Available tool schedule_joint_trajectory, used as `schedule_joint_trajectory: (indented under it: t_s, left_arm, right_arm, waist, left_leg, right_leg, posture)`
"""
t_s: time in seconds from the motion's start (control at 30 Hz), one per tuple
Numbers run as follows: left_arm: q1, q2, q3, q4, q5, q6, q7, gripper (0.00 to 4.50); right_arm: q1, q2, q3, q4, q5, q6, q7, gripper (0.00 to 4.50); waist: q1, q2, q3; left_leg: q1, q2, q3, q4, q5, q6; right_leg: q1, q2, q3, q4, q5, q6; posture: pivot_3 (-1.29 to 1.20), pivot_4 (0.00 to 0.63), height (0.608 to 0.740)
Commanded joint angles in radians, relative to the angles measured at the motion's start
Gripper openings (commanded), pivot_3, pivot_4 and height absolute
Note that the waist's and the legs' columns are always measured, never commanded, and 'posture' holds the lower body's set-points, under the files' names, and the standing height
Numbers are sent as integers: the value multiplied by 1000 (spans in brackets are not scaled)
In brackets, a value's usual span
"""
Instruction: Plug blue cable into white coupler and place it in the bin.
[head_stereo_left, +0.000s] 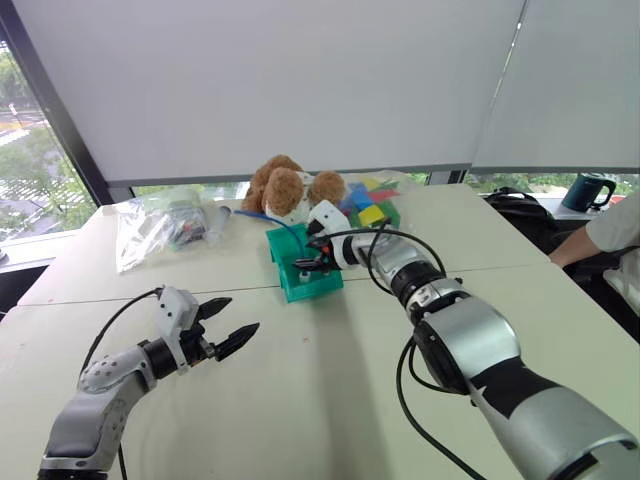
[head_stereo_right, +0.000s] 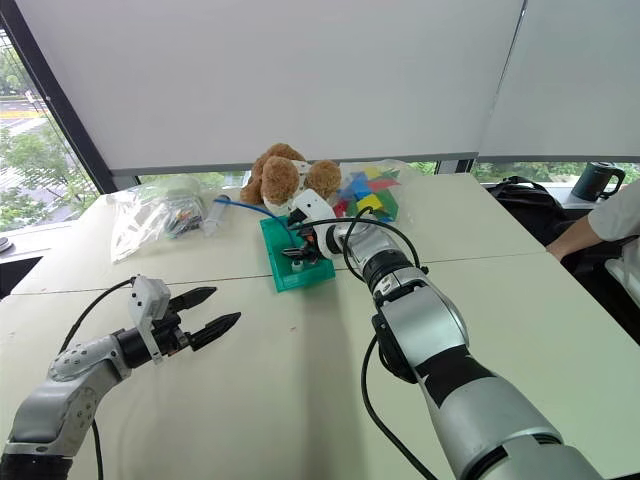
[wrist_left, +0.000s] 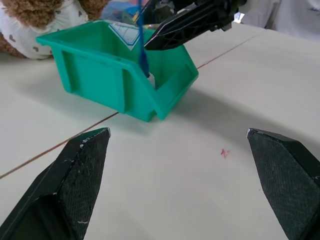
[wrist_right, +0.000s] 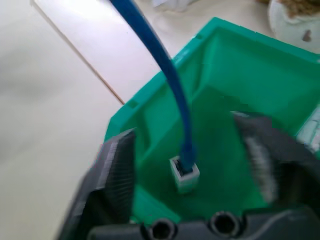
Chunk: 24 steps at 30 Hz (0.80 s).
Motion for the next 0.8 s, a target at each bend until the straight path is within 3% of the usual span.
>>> schedule_joint_trajectory:
  t_s: [0.03,0.13,0.23,0.43,0.5,0.57,0.8]
  left_arm:
    - [1,-3,14,-45,-19,-3,17,4500]
    - [1,-13,7,-53,-20,3,34,4500]
    - [0,-10,2,-67,-19,35,52,4500]
    - [5,18,27,-110,-49,94,63,4500]
    - [7,36,44,-119,-63,113,63,4500]
    - [5,55,62,-125,-78,136,69,4500]
    - [21,104,117,-171,-131,208,89,4500]
  right_arm:
    - [-77,1,-97,-13,46,-5,-146,4419]
    - [-120,-24,-193,-16,103,7,-201,4419]
    - [-135,-58,-212,-25,103,10,-142,4419]
    - [-88,-154,-172,-96,99,57,195,4419]
    - [18,-211,-124,-246,107,121,387,4419]
    - [191,-287,-76,-535,144,224,532,4419]
    - [560,-470,-108,-1256,295,627,531,4419]
  waist:
    - [0,0,0]
    - [-1,0,0]
    - [0,0,0]
    - [0,0,0]
    - [1,-1,0]
    - [8,-1,0]
    - [23,6,4]
  left_leg:
    - [0,0,0,0,0,0]
    - [-1,0,0,0,0,0]
    - [-1,0,1,0,0,0]
    - [-1,-1,3,0,0,0]
    - [-1,-1,3,1,0,0]
    - [-1,-1,1,1,0,0]
    - [-1,-1,0,2,0,0]
  right_leg:
    - [0,0,0,0,0,0]
    - [-1,0,0,0,0,0]
    - [-1,1,0,0,0,0]
    - [-1,3,0,0,0,0]
    - [0,4,0,0,0,0]
    - [0,4,-1,0,0,0]
    - [0,4,-1,1,0,1]
  posture:
    - [0,150,740]
    - [0,150,740]
    - [0,150,740]
    - [0,150,740]
    - [0,150,740]
    - [0,150,740]
    - [0,150,740]
